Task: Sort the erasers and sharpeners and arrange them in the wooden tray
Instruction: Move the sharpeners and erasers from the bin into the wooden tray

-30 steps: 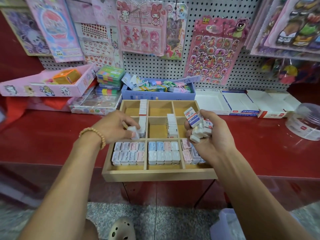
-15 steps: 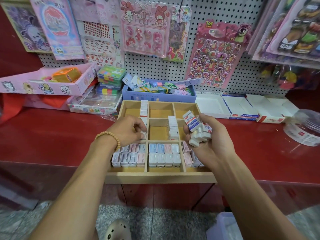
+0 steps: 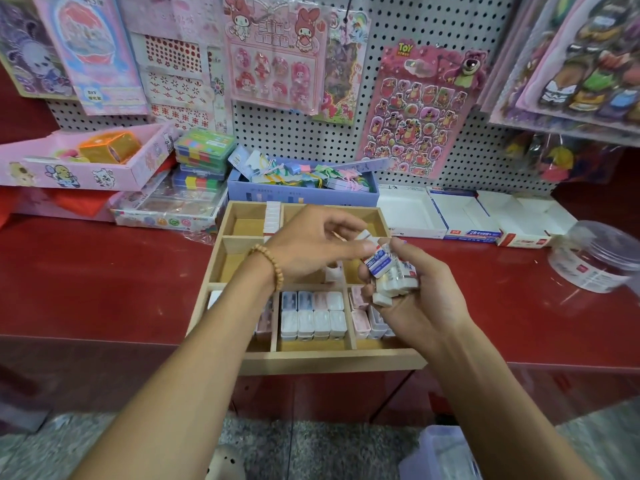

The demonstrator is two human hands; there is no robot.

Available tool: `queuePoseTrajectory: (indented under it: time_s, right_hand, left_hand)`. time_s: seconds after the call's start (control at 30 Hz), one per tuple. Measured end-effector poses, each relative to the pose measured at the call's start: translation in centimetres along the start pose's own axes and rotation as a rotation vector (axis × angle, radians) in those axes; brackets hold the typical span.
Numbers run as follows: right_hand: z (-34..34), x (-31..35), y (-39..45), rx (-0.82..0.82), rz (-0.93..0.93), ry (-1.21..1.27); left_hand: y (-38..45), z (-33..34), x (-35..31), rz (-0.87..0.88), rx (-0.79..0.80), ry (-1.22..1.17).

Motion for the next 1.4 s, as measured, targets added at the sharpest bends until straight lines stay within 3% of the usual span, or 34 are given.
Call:
queuePoseTrajectory:
  time_s: [0.1,0.2,0.33,0.6,0.77,1.0,1.2,1.4]
  right_hand:
    - [-1.3,0.8,-0.1,-0.028,-0.016,-0.045]
    - [-4.4,2.0,-0.5,-0.193,-0.030,-0.033]
    - [-7.7,3.9,-1.3,-0.304,-0.055,0.035]
    - [-9.8,5.0,-0.7,-0.246,-0.041,0.015]
    - [-10.4,5.1,-0.2,-0.226,-0.070,0.017]
    - [-7.8,5.0,1.6,-0.196,-0.067,-0.003]
    - [-1.7,3.4,5.1,-0.109,-0.030,-0.001]
    - [1.1,1.2,7.6,-0.053,-0.007,-0.016]
  left_hand:
    - [1.2,1.6,-1.4,0.057,0.083,-0.035]
    - [2.8,0.3,-1.8,0.076,-0.052,-0.014]
    - [4.7,-0.5,-1.3,0.033,-0.189,0.318]
    - [7.4,3.2,0.2,-0.049,-0.031,0.825]
    - [7.8,2.9,0.2,-0.051,-0.011,0.714]
    - [5.4,-4.1,0.2,-0.038,-0.173,0.462]
    - [3.4,-12.9,2.0,-0.139,-0.291,0.609]
    - [3.5,-16.8,6.5,-0.309,-0.265,0.741]
Point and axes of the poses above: each hand's wrist, its own y-axis towards the middle knuckle, its own z-axis out of the palm, x = y × z, the point moved 9 cm from there along y, towards the middle knuckle, and after that the axes turned 7 degrees about x, right-handed, at the moved point
